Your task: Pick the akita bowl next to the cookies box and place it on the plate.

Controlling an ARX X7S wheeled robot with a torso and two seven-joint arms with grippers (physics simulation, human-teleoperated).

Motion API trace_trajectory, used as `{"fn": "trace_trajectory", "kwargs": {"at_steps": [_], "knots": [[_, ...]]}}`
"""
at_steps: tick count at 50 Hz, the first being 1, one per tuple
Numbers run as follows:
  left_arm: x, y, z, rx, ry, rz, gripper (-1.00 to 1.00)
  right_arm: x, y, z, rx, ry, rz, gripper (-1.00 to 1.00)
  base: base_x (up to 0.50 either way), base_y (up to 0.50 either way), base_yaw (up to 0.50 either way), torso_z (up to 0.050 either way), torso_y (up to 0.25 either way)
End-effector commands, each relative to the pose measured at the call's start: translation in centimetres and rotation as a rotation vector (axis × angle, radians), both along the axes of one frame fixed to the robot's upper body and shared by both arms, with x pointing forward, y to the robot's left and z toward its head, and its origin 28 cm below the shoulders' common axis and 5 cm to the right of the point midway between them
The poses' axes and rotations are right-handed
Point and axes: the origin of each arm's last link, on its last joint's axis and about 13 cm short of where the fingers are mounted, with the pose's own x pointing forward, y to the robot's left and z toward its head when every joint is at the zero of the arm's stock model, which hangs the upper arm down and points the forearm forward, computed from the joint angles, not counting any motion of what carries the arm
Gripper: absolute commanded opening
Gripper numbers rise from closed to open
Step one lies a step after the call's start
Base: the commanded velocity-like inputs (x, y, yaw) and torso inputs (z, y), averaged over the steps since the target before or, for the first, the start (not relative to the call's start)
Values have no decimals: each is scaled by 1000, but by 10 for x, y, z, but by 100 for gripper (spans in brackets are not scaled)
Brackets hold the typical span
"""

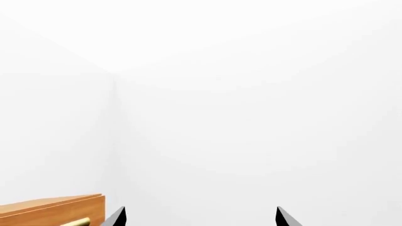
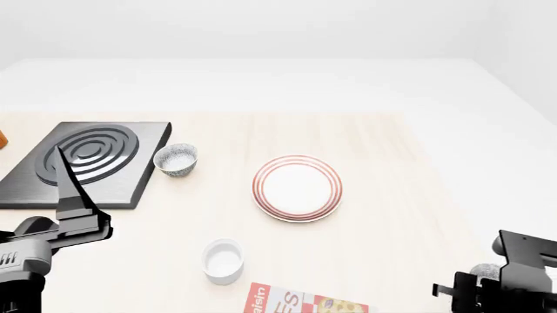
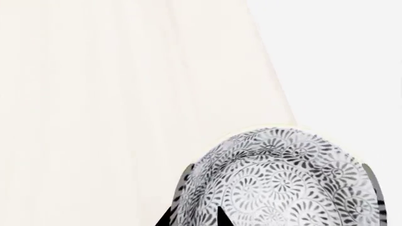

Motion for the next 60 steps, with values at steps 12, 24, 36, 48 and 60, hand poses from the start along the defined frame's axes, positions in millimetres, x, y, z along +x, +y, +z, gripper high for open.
{"fn": "trace_trajectory", "kwargs": {"at_steps": [12, 24, 36, 48, 60], "knots": [[0, 0, 0, -1, -1, 4, 100, 4, 2, 13, 53, -175, -12, -100, 1, 0, 0, 0, 0], [0, 0, 0, 0, 1, 3, 100, 22, 7, 66, 6, -353, 68, -100, 0, 0, 0, 0, 0], [0, 0, 0, -2, 2, 5, 100, 54, 33, 104, 4, -462, 176, -100, 0, 0, 0, 0, 0], [0, 0, 0, -2, 3, 4, 100, 91, 67, 135, -33, -554, 340, -100, 0, 0, 0, 0, 0], [0, 0, 0, 0, 4, 5, 100, 134, 105, 153, -136, -613, 514, -100, 0, 0, 0, 0, 0]]}}
